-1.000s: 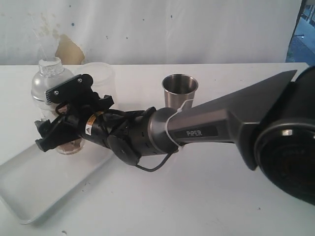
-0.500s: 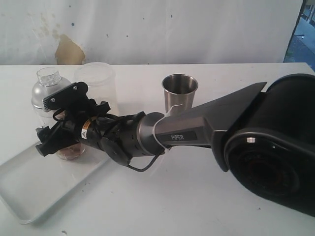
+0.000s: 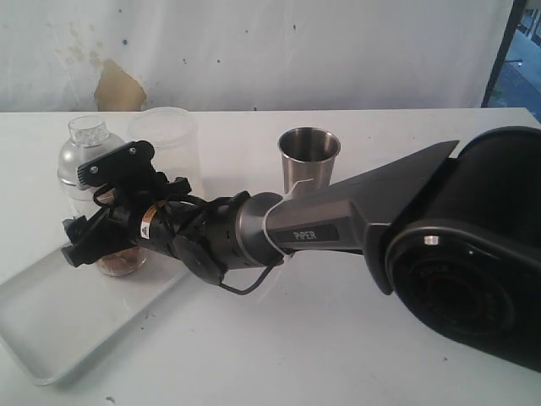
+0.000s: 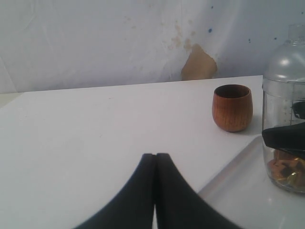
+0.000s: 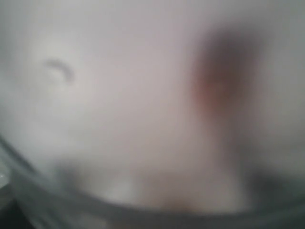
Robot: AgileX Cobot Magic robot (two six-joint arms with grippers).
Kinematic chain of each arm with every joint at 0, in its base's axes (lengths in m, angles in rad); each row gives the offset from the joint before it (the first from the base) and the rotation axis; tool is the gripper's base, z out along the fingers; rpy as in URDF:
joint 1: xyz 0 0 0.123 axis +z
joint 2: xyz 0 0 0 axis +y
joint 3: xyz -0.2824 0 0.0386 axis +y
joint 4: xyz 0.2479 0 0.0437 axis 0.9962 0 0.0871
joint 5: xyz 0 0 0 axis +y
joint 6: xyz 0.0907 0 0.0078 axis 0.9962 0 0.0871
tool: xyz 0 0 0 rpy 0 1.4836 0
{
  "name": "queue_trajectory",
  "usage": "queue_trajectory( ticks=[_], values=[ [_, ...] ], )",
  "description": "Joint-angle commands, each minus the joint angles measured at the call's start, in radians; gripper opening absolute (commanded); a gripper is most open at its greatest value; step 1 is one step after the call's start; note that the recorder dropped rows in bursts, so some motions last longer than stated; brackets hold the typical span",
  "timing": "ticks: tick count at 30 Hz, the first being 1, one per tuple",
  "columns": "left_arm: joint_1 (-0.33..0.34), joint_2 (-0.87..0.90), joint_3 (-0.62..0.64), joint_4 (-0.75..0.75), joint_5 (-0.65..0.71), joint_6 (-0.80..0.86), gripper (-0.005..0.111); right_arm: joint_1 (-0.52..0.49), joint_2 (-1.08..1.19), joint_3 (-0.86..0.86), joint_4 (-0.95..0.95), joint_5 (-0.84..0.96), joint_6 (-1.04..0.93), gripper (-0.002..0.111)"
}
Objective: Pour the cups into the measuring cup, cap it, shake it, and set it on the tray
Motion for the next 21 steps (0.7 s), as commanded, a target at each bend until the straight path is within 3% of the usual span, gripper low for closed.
queue_trajectory(
  ticks=[1,4,21],
  values=[
    [-0.006,-0.005,0.005,0.003,-0.008,0.001,0.000,-0.007,-0.008,-0.011,0.008,0.035,0.001,0.091],
    [-0.006,-0.005,0.005,0.003,-0.008,0.001,0.000,-0.007,-0.013,-0.011,0.008,0.075,-0.047,0.102],
    [-0.006,-0.005,0.005,0.003,-0.008,0.001,0.000,-0.007,-0.140,-0.009,-0.004,0.356,-0.051,0.102]
  ],
)
